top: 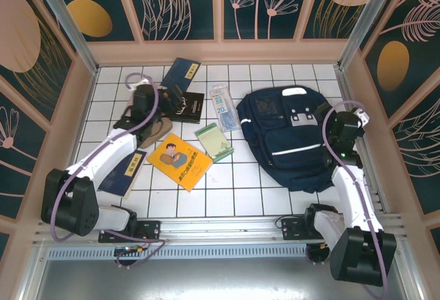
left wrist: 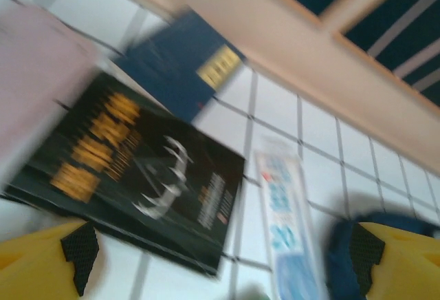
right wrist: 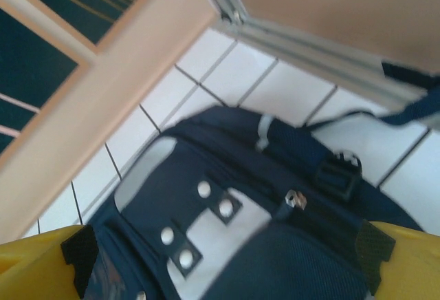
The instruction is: Pack books, pencil case, and school supplies into a backpack
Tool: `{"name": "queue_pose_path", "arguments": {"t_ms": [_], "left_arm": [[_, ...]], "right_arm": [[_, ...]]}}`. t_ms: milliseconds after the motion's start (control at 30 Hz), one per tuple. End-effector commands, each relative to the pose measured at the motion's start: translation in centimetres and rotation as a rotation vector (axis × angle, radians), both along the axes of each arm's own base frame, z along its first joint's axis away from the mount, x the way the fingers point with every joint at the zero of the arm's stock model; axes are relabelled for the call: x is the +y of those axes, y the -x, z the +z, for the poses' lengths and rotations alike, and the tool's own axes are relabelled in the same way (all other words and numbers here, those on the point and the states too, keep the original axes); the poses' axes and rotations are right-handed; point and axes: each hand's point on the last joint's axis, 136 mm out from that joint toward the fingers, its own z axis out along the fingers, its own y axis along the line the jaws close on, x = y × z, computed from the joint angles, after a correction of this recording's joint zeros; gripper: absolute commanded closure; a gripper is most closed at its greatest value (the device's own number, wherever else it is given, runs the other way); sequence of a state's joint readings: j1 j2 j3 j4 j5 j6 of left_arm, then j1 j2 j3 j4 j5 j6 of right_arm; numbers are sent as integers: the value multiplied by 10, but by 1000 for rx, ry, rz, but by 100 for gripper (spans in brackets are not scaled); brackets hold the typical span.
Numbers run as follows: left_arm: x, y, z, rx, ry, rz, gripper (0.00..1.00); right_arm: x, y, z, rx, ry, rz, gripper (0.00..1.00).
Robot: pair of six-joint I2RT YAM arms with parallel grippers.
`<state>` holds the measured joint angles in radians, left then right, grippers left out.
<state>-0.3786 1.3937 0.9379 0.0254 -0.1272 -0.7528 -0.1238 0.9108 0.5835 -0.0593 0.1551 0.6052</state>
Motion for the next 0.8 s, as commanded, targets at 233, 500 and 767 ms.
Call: {"name": "queue_pose_path", "arguments": {"t_ms": [233,500,767], "left_arm": [[-183,34,-63,183,92,-365,14],[-266,37,-111,273,74,-531,27],[-313,9,-143,296,52,-611,43]], "right_arm": [[28,42,-85,300,-130,83,1],[40,54,-109,403,-150,125,1],[90,70,-132,455,-241,281,1]]}}
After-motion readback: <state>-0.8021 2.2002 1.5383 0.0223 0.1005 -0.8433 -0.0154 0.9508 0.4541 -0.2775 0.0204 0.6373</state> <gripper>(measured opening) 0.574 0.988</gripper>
